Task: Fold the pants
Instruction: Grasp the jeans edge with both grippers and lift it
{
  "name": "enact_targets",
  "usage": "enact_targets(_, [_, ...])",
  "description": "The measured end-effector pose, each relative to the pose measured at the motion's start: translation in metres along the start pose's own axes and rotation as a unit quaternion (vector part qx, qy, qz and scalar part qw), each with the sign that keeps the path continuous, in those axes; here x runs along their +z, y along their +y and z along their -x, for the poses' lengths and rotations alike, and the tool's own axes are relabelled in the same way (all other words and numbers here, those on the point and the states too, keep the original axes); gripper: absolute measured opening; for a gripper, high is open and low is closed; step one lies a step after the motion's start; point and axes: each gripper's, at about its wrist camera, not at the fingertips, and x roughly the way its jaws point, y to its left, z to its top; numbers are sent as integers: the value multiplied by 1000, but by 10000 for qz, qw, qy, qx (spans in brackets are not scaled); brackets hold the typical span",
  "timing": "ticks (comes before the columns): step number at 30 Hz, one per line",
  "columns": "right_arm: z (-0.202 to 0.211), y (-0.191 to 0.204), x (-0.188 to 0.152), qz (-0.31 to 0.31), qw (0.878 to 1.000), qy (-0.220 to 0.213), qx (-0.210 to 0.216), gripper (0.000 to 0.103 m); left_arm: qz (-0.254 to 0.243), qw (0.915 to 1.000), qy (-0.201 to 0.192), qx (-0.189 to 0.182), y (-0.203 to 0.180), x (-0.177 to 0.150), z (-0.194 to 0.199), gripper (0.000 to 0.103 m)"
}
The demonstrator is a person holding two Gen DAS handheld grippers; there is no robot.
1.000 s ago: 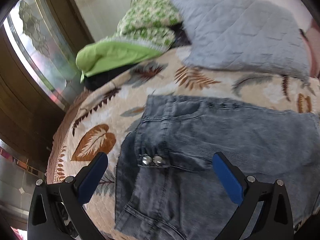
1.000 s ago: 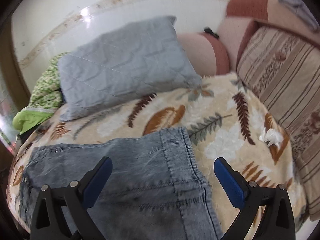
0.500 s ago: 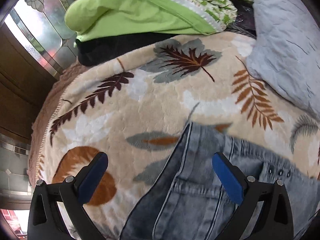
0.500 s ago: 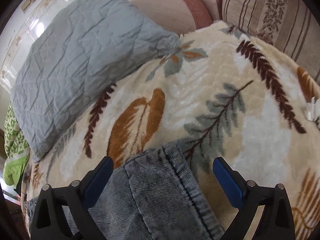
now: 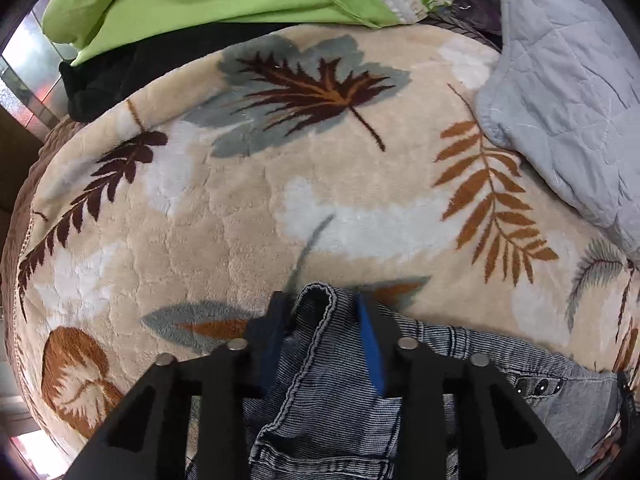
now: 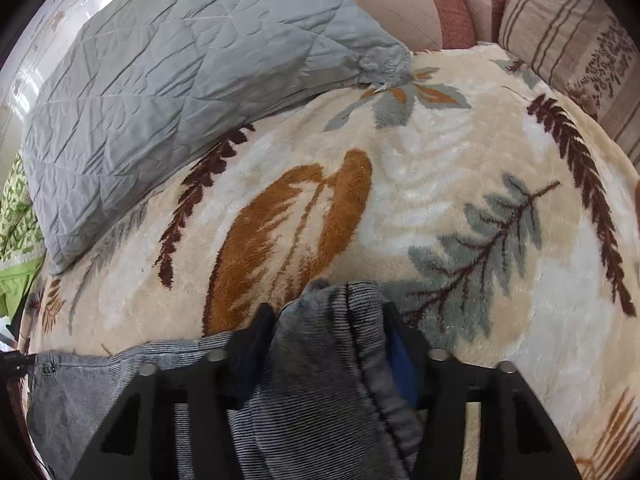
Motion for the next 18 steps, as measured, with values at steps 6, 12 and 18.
enact_targets(6, [8, 3, -2, 86, 9998, -94, 137, 31, -20, 9989, -332, -315, 2, -14, 27, 14])
enact_targets(12, [39, -3, -8, -32, 9985, -364, 396, 29, -91, 9951, -685, -704, 6, -31, 77, 14])
enact_targets(18, [89, -5, -23, -21, 9942, -759, 757, 25, -263, 9884, -1110, -1001, 20, -51, 133, 14])
